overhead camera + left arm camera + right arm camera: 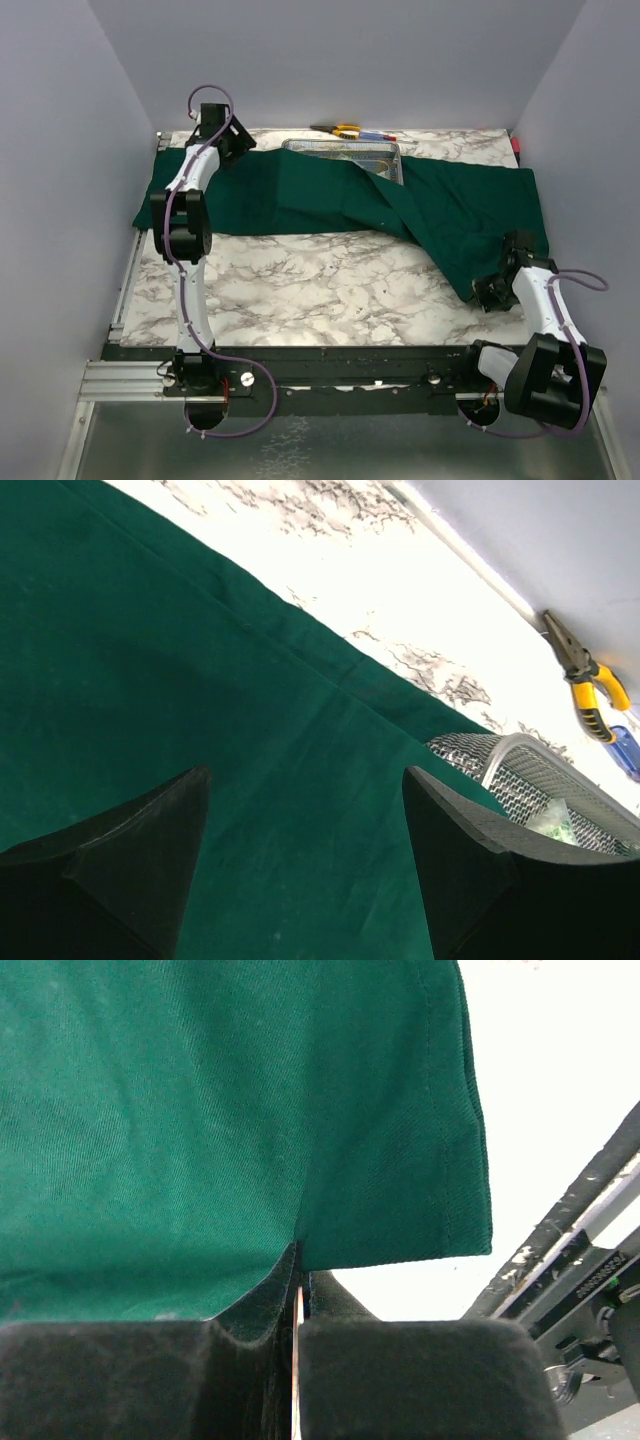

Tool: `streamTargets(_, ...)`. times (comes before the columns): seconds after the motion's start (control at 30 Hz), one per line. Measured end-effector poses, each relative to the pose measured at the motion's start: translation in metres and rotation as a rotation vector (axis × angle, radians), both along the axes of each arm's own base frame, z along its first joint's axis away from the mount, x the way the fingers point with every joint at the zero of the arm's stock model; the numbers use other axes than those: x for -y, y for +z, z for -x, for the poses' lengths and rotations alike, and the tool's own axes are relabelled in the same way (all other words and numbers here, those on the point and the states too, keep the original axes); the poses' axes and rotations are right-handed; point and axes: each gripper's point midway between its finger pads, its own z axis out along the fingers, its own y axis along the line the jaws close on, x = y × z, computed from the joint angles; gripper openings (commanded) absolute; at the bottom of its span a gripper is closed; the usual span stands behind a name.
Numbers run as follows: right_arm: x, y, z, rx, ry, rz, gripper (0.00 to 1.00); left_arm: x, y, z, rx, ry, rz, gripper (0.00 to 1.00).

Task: Open and lay out the surgical kit
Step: Open the surgical kit at the center of the board.

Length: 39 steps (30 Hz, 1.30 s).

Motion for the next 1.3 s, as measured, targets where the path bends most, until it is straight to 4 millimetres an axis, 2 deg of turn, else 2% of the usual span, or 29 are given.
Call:
streamTargets(0.17, -0.004, -0.016, 0.018, -0.055, -0.013, -0.008, 0.0, 0.012, -0.017, -0.009, -0.016, -0.002, 0.009, 0.78)
streamTargets(0.47, -0.008, -0.032, 0.037, -0.093, -0.049, -0.011, 0.0, 0.03, -0.018, -0.021, 0.012, 0.012, -0.071, 0.78)
streamTargets(0.67, -0.007, -0.033, 0.037, -0.09, -0.06, -0.006, 0.0, 0.03, -0.021, -0.028, 0.025, 0.035, -0.16, 0.79)
streamTargets(1.07, -0.006, -0.034, 0.037, -0.092, -0.064, -0.002, 0.0, 0.018, -0.054, -0.036, -0.011, 0.043, -0.26, 0.8)
streamTargets(1.2, -0.006, -0.034, 0.037, -0.092, -0.063, -0.001, 0.0, 0.017, -0.061, -0.035, -0.026, 0.031, -0.273, 0.71)
streamTargets(1.3, -0.006, -0.034, 0.037, -0.091, -0.063, -0.001, 0.0, 0.017, -0.061, -0.034, -0.029, 0.026, -0.279, 0.53)
